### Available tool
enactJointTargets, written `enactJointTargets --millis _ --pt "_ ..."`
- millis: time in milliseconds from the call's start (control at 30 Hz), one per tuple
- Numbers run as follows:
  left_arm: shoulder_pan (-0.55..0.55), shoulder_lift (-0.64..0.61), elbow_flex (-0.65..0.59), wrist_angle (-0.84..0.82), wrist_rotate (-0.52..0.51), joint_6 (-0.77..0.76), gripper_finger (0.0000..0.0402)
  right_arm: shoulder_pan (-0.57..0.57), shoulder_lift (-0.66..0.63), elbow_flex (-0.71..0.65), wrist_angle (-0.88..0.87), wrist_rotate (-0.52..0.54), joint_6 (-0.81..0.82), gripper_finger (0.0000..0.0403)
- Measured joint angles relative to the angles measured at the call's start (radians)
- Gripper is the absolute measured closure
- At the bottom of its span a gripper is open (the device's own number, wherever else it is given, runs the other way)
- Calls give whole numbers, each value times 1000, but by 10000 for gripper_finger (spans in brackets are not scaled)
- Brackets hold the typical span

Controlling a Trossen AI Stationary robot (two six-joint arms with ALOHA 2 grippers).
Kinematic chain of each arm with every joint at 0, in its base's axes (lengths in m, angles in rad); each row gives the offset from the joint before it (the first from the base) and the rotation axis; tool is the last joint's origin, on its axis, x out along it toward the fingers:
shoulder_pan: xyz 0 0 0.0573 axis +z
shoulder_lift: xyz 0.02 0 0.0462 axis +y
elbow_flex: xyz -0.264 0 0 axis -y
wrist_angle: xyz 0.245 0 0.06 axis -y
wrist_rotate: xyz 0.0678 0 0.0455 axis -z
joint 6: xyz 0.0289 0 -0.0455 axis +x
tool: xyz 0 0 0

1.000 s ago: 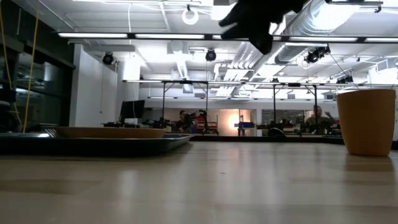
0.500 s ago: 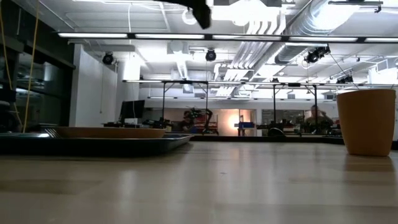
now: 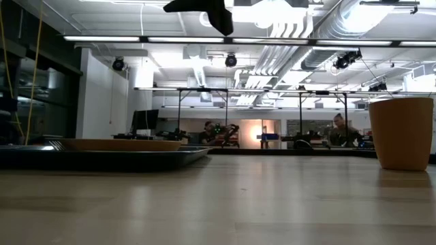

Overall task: Pick and place plate/cup/fork/spoon on tray
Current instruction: Put the yellow spoon on the black serving tray to the right side of the pink fork

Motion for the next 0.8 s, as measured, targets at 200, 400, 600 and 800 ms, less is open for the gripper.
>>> enactJointTargets --millis 200,400,600,800 --pt "0 0 0 0 -3 -12 229 0 -1 0 1 0 17 295" --pt "0 0 0 1 -5 -26 229 0 -1 0 1 0 12 295" --pt "0 0 0 1 -7 -26 229 -1 -1 0 1 0 -40 295" --pt "0 0 0 1 -12 -27 229 -1 -1 -1 2 0 -28 295"
